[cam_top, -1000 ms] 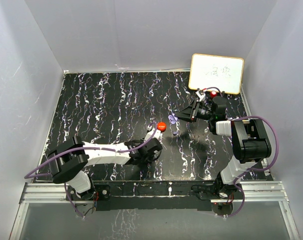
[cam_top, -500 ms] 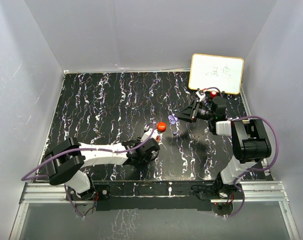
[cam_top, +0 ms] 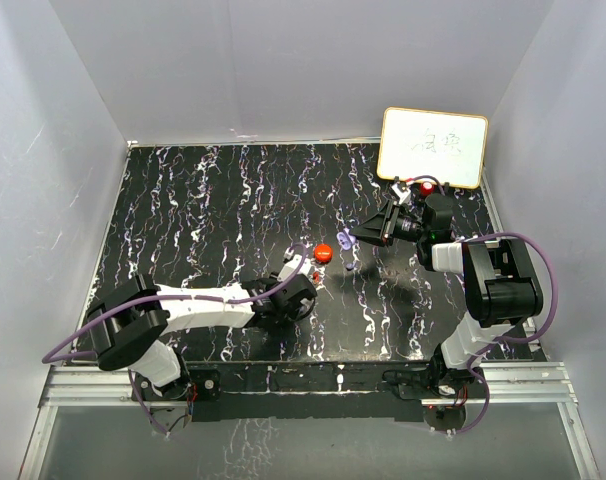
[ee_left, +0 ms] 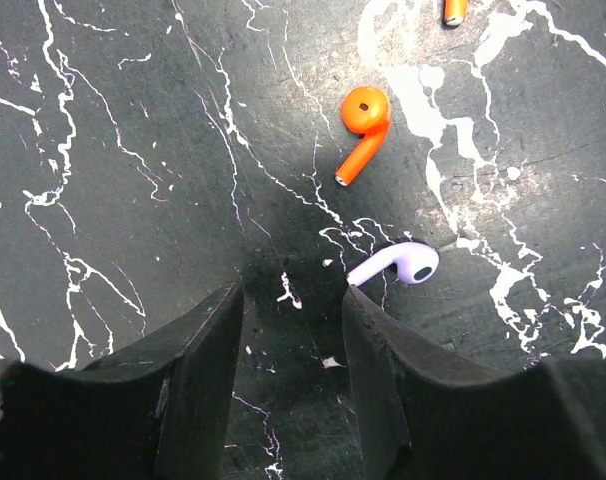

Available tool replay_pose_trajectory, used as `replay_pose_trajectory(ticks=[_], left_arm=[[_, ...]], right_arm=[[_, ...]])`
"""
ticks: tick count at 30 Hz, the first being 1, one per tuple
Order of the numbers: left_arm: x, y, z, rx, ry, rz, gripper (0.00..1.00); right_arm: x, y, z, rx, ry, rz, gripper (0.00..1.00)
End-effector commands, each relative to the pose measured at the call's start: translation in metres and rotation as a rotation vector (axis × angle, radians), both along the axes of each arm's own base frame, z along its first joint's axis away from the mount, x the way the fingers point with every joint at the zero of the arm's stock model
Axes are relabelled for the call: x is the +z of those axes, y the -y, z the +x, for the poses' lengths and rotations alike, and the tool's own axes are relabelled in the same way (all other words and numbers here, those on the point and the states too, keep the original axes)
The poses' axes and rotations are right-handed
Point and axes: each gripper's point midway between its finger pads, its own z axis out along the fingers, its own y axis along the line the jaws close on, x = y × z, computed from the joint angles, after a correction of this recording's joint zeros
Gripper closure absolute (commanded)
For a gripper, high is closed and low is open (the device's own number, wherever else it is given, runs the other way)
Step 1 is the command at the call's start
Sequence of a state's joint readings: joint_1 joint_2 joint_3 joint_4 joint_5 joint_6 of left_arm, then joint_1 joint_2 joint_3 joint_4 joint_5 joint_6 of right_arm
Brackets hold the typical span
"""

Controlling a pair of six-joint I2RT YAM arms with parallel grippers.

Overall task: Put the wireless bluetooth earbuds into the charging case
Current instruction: Pick up the earbud from the center of the board.

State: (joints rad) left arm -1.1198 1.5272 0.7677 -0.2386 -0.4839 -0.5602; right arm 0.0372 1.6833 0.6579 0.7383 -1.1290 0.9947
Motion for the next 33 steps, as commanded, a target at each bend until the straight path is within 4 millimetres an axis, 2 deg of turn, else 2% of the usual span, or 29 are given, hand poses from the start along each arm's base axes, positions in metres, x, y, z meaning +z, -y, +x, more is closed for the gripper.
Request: replay_pose_trajectory(ticks=[1,8,17,33], left_arm=[[0.006,-0.01,0.003,0.009,0.022,0.018,0.57],[0.013,-0.004,0.002,-0.022,0.025,-0.026,0.58],[0.015,0.02,-0.008,-0.15,-0.016,-0.11,0.59],[0.016,0.031,-0.009,-0.202,-0.029,-0.121,0.6]], right_arm=[[0.022,0.001,0.0,0.01,0.114,0.006,1.0],[0.021,0.001,0.0,0.009,0.11,0.007,1.0],[0.021,0.001,0.0,0.012,0.112,0.008,1.0],[0.022,0.001,0.0,0.014,0.112,0.009,1.0]])
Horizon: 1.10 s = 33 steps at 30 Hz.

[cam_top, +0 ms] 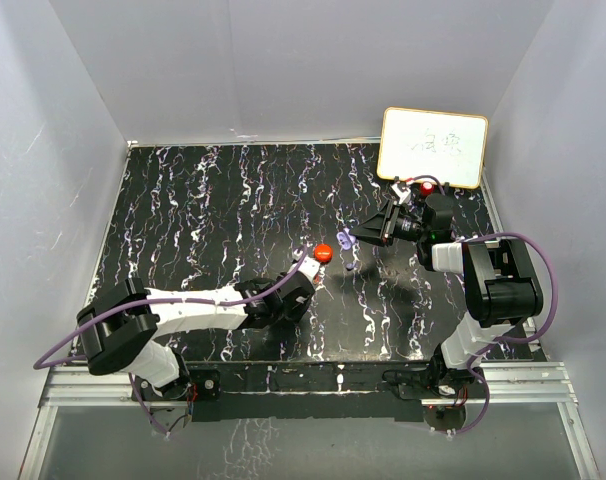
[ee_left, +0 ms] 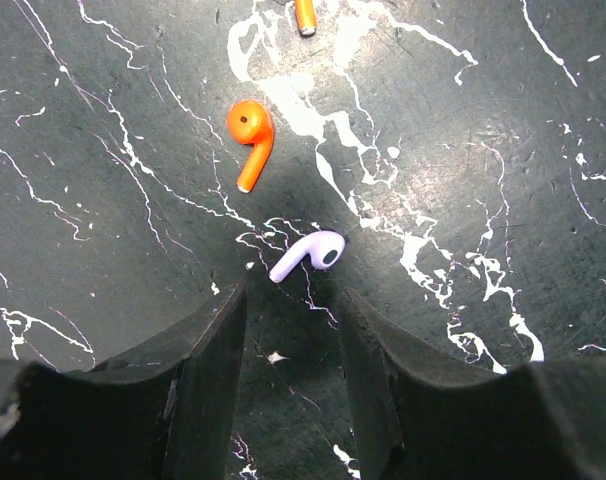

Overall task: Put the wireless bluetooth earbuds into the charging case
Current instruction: Pick up the earbud from the center of the board.

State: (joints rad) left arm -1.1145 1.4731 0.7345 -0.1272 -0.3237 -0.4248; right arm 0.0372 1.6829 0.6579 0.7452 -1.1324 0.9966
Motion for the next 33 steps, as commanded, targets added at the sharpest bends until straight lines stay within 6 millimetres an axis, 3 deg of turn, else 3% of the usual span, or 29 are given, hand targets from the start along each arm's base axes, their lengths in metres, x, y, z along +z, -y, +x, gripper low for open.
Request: replay_pose_trajectory(ticks=[1,33], left_arm=[[0.007,0.005,0.001,-0.021,0.006,-0.019,0.6],[0.005,0.016,0.007,-0.06,0.013,-0.001,0.62]], right_arm=[[0.021,0.001,0.0,0.011,0.109,0.007,1.0],[0.023,0.0,0.002,0.014,0.111,0.014,1.0]])
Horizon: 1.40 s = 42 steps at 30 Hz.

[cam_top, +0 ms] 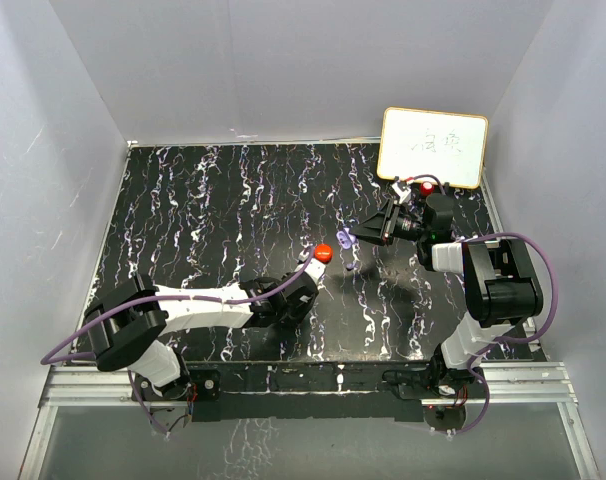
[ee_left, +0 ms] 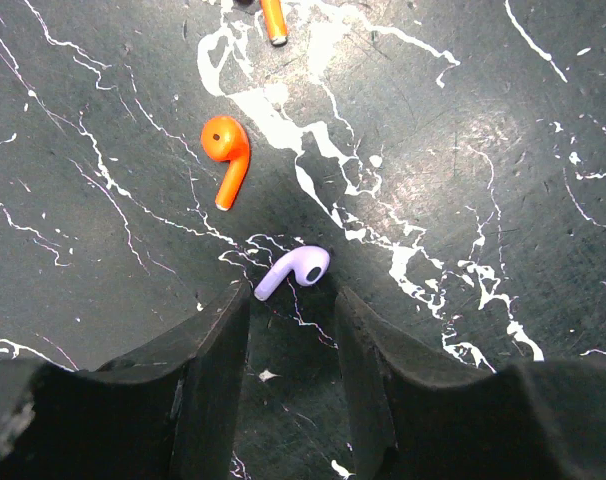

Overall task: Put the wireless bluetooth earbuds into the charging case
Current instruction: Pick up the earbud from the center of the board.

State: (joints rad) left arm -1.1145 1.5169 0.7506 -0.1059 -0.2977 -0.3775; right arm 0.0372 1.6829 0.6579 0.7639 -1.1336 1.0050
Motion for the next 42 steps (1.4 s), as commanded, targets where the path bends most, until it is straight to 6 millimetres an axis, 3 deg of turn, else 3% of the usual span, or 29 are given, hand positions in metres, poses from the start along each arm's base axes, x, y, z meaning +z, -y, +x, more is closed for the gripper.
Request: replay_pose_trajectory(ticks=[1,26,42], left_arm=[[0.012,0.009,0.007,-0.008,0.02,-0.023,0.62],[0.003,0.007,0.026,0.072,0.067,0.063,0.66],[0.002,0.002,0.019,0.083,0.037,0.059,0.67]], right_arm=[[0.02,0.001,0.002,0.013,0.099,0.01,1.0],[0.02,0.001,-0.002,0.016,0.101,0.01,1.0],[0.02,0.001,-0.001,0.015,0.101,0.01,1.0]])
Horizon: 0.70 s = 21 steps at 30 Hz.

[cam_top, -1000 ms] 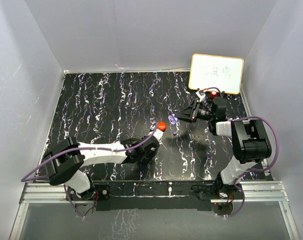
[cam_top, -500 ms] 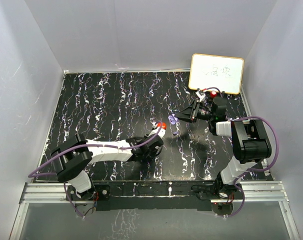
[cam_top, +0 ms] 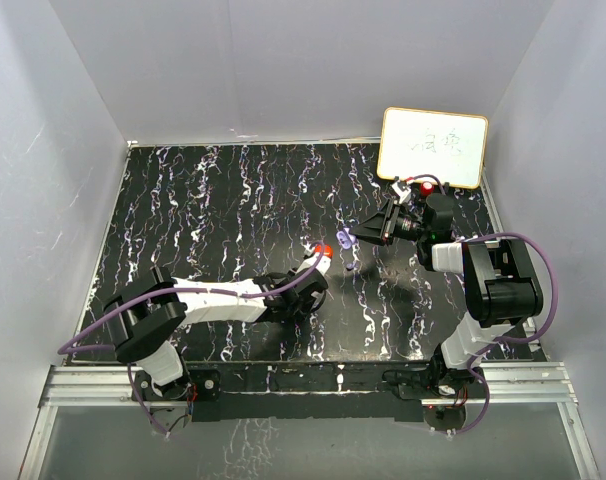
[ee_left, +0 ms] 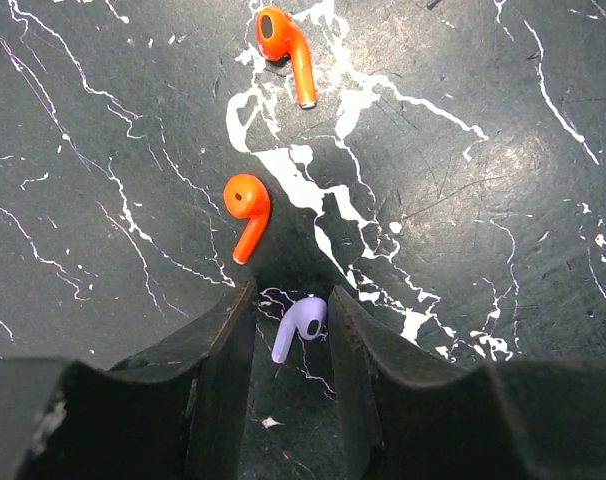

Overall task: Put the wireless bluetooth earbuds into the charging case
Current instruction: Pick up the earbud from the center of the board.

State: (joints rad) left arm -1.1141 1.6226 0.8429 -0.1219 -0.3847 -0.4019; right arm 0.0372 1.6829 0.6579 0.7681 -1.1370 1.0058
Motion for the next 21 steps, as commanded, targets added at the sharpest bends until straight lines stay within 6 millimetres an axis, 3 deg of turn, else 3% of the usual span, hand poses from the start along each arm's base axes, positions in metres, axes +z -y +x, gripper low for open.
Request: replay_pose_trajectory(ticks=[1,12,17,21], left_arm=[[0.0059,-0.0075,-0.002,0.017,-0.01,0.003,0.67],[0.0021,-0.0095,-0.0083,0.012,-0.033,-0.011,0.75],[0.0063,-0.0096,-0.0076,0.009,-0.028,-0.013,0.62],[0.0087,-0.0088,-0.0086,-0.001,-0.027,-0.021,0.6]], right_arm=[[0.0194,0.0011,-0.0012,0.011,0.097,0.009,1.0],[0.0203,0.0007,-0.0006,0.013,0.098,0.011,1.0],[0.0204,0.0008,0.0005,0.011,0.099,0.011,1.0],[0.0203,0.0008,0.0011,0.012,0.098,0.011,1.0]])
